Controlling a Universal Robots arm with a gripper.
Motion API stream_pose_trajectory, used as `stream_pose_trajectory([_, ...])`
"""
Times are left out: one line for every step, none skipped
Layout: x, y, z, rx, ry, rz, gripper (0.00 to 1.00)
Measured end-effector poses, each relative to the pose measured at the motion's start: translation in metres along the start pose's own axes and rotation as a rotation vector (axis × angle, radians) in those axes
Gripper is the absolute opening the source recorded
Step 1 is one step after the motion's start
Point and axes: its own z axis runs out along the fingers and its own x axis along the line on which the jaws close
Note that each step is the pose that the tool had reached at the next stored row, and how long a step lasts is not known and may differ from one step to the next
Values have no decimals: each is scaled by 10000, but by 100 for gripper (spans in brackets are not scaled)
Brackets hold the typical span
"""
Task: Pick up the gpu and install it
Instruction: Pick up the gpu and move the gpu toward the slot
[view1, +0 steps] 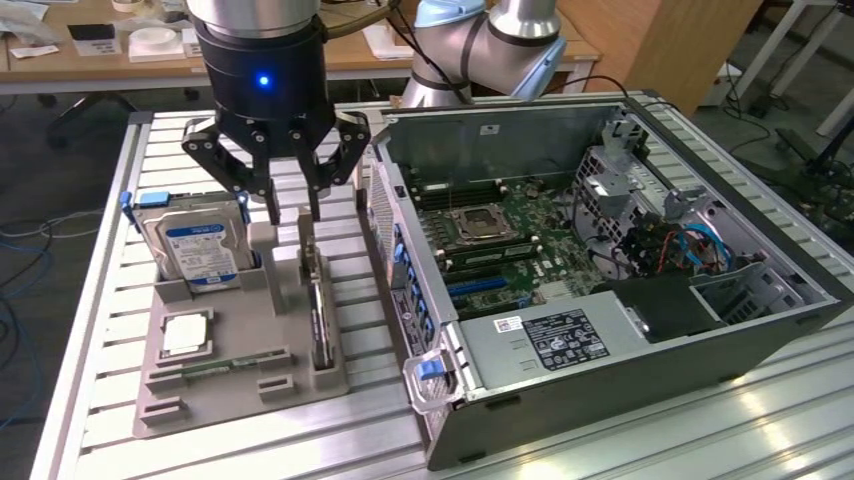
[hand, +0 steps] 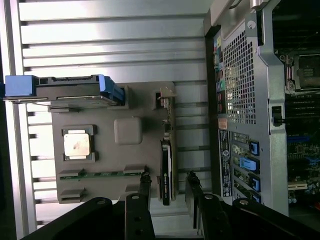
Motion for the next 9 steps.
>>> stream_pose_trajectory([0, 0, 5, -3, -2, 0, 42])
stream_pose_trajectory([0, 0, 11, -3, -2, 0, 42])
stream_pose_trajectory([1, -1, 17, -1, -1, 0, 42])
stream_pose_trajectory([1, -1, 24, 0, 0, 0, 42])
stream_pose_trajectory([1, -1, 31, -1, 0, 0, 42])
stream_pose_trajectory([1, -1, 33, 0, 0, 0, 42])
stream_pose_trajectory([1, -2, 33, 0, 1, 0, 42])
stream_pose_trajectory([1, -2, 33, 0, 1, 0, 42])
stream_pose_trajectory([1, -2, 33, 0, 0, 0, 42])
